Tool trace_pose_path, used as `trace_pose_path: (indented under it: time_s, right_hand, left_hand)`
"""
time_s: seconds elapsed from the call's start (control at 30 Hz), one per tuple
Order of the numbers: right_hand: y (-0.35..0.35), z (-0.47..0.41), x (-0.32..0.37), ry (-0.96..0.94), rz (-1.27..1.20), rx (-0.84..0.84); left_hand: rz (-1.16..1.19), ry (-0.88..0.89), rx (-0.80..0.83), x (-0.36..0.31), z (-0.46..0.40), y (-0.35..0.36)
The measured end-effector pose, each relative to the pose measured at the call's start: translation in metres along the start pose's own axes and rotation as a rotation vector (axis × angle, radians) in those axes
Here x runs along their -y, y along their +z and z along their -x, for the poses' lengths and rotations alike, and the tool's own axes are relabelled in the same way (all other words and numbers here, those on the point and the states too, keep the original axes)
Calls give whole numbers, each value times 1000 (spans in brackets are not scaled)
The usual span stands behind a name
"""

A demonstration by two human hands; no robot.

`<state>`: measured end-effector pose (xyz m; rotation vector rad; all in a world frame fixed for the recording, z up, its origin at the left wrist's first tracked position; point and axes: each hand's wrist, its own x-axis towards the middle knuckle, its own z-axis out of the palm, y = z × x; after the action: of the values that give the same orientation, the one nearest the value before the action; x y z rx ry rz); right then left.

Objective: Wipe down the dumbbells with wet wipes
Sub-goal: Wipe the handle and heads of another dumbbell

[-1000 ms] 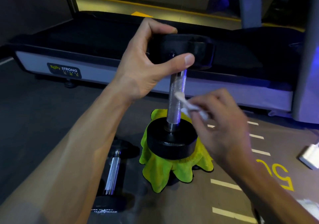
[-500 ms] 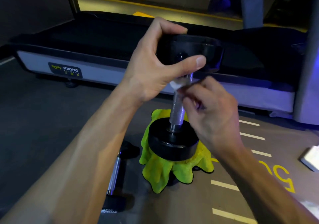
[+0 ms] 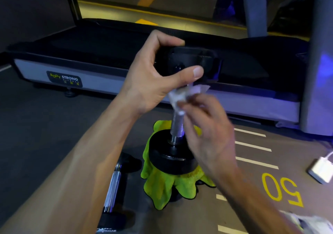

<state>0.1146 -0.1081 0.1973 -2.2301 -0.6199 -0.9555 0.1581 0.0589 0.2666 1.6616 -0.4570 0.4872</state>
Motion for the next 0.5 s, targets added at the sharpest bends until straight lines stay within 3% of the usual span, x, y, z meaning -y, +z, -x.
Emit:
trace_pose_path:
  time_s: [0.1,0.2,0.37,0.5]
  right_hand:
    - [-2,46,0,-66,53,223]
    - [-10,58,5,29,-36,401]
    - [-1,5,15,112,-6,312]
    - [5,27,34,157,61,334]
  left_hand:
    - [-4,-17,-22,3,-1,-1]
    - [11,-26,-33,5,-2,-3]
    - [-11,-11,-12,3,0,-3]
    - [-19,-8,-39,5,-1,-5]
